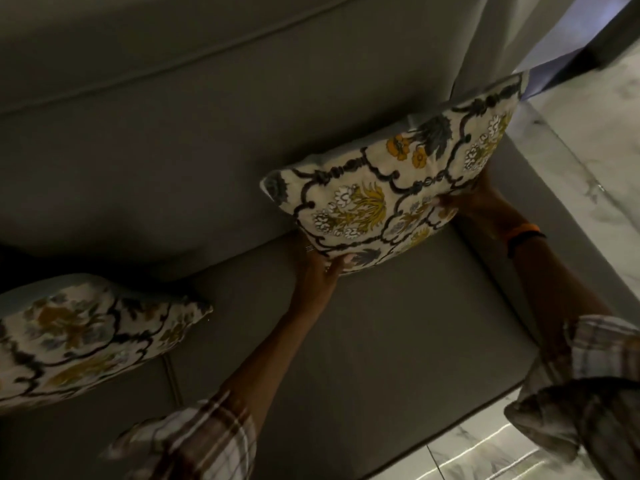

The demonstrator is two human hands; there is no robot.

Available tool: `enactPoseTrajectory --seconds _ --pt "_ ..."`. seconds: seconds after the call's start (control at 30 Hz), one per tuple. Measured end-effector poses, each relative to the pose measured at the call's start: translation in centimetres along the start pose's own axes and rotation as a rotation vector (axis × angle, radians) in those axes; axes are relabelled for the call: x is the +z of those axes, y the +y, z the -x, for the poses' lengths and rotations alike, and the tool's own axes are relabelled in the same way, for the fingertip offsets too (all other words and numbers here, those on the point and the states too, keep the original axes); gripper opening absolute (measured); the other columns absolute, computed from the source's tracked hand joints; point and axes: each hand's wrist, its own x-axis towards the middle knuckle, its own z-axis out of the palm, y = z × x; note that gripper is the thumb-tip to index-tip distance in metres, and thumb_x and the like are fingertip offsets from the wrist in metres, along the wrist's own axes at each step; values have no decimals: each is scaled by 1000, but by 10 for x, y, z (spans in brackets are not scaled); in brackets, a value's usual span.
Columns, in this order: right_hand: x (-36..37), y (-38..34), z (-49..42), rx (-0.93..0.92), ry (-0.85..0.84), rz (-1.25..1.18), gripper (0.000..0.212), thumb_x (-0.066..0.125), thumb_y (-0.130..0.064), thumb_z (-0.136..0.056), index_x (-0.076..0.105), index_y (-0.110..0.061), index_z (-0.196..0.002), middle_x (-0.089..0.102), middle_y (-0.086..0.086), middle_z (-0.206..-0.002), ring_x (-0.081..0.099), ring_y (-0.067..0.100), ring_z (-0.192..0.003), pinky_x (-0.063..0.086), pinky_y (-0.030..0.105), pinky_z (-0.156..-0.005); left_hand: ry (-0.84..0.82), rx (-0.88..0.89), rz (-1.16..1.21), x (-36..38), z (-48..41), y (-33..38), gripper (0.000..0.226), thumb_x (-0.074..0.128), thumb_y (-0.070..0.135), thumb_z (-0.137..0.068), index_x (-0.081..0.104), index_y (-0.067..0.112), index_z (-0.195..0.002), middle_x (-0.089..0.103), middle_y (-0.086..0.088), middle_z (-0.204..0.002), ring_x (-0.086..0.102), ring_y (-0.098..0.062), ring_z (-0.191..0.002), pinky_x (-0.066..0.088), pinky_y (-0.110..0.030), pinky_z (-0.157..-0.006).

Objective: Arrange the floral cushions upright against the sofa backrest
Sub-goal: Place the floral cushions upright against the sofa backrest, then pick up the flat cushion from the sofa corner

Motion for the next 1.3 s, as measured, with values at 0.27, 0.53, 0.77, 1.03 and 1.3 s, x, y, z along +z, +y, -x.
enactPoseTrajectory --seconds 0.27,0.53,0.77,1.03,1.3 --pt "34 47 -5 -116 132 21 160 101 -45 -53 -8 -10 -165 22 11 -173 31 25 -160 32 56 -129 103 -117 -121 26 -46 -12 73 53 15 -98 8 -5 -151 12 -24 -160 15 -34 -149 13 -36 -124" --pt "141 88 100 71 319 250 145 98 -44 -67 -1 -18 -169 5 8 -178 11 29 -165 18 57 -133 53 -35 -341 -7 13 -51 89 62 32 -93 0 14 -155 14 -18 -161 23 -34 -146 31 -40 -114" --pt "293 103 198 -63 214 828 99 62 -65 -84 24 -18 -162 29 18 -171 24 39 -160 19 68 -127 -156 154 -984 -115 128 -124 88 47 58 -87 9 17 -155 27 -10 -160 23 -32 -148 27 -62 -113" --pt "526 79 328 -203 6 970 90 50 -69 -82 44 -13 -154 47 19 -161 39 42 -154 27 71 -123 -90 -15 -1045 -329 311 -237 84 50 58 -85 23 19 -153 33 -12 -158 30 -34 -146 31 -64 -111" --pt "797 47 454 -63 -267 722 86 69 -52 -93 33 -18 -163 35 12 -167 33 34 -155 35 55 -121 97 -299 -1055 -586 488 -335 83 53 56 -85 24 19 -152 30 -15 -158 27 -37 -146 26 -64 -114"
